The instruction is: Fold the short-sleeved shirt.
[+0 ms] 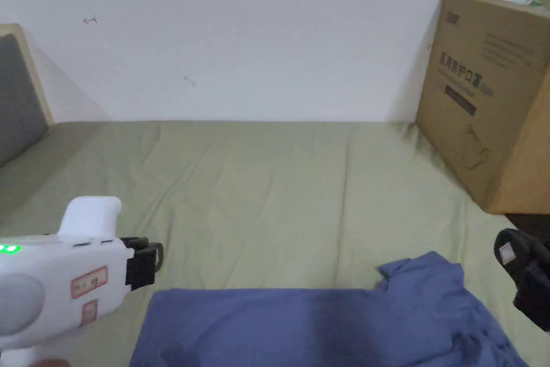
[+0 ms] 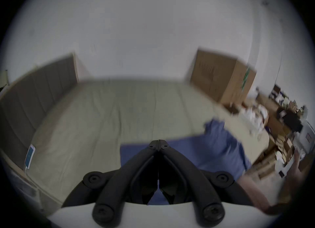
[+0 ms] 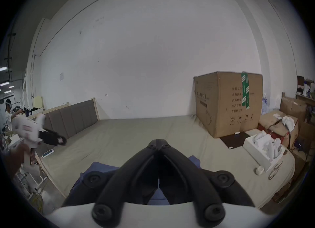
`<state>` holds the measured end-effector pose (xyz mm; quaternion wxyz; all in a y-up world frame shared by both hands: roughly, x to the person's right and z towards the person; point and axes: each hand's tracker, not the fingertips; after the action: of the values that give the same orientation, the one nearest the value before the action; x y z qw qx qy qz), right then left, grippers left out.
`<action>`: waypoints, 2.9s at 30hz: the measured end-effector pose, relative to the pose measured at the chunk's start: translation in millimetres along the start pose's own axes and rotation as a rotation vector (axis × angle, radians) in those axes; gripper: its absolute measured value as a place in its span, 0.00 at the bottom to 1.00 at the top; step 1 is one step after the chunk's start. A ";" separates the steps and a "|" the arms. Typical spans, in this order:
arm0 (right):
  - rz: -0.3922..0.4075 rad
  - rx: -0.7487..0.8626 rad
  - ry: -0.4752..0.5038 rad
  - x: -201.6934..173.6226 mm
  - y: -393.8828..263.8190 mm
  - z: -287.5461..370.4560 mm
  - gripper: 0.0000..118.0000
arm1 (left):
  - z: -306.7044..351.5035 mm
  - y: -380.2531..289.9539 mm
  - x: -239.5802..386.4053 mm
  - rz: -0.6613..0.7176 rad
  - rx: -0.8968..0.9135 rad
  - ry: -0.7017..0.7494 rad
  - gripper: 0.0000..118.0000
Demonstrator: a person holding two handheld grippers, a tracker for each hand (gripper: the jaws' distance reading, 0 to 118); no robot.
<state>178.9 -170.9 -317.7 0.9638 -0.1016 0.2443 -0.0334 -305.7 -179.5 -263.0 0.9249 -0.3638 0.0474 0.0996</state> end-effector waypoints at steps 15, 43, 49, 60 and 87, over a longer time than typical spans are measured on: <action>-0.026 -0.288 0.036 2.9 -38.6 -63.0 0.00 | -243.3 1.3 -114.7 0.073 -0.371 0.091 0.96; -0.321 -0.457 -0.010 104.1 -44.7 -157.4 0.00 | -104.3 -46.8 -28.1 0.107 0.132 0.009 0.01; -0.305 -0.782 -0.055 168.7 -60.8 -289.0 0.22 | -89.6 -49.5 -20.7 0.103 0.153 0.036 0.01; -0.200 -1.129 -0.178 197.6 -134.4 -402.2 0.76 | -115.5 -53.8 -36.0 0.172 0.102 0.047 0.01; -0.343 -0.536 -0.129 182.3 -4.7 -269.0 0.02 | -158.3 31.1 -80.8 0.217 0.077 -0.017 0.01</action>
<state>210.5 -244.6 -632.7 0.8965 -0.3934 0.1621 -0.1231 -393.8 -277.4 -386.4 0.9223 -0.3199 0.0825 0.2003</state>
